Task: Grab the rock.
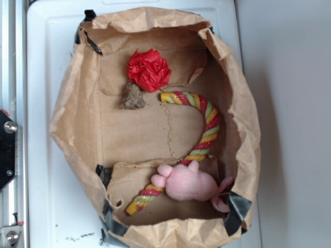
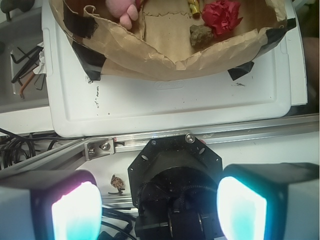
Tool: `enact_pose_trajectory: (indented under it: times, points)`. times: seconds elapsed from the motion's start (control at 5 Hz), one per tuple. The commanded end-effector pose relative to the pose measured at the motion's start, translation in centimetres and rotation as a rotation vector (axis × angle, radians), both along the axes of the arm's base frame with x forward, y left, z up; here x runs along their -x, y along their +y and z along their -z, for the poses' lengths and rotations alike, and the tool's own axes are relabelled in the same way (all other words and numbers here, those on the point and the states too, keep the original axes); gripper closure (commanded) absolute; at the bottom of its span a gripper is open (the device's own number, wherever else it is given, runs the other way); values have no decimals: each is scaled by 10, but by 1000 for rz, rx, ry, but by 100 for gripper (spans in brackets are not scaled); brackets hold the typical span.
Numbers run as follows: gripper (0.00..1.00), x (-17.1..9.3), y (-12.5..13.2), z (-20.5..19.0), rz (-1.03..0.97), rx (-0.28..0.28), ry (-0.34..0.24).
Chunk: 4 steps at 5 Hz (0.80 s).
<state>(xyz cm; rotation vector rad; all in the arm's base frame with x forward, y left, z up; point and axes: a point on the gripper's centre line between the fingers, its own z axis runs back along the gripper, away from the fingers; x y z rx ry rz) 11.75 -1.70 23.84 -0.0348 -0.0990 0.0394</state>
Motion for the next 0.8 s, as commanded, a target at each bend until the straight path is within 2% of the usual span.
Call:
enact_pose_trajectory:
  times: [0.0,0.2,0.6]
  points:
    - [0,0,0,0,0,0,0]
    - [0,-20,0,-1,-35,20,-12]
    - [0,-70,6,10,-141,4,-65]
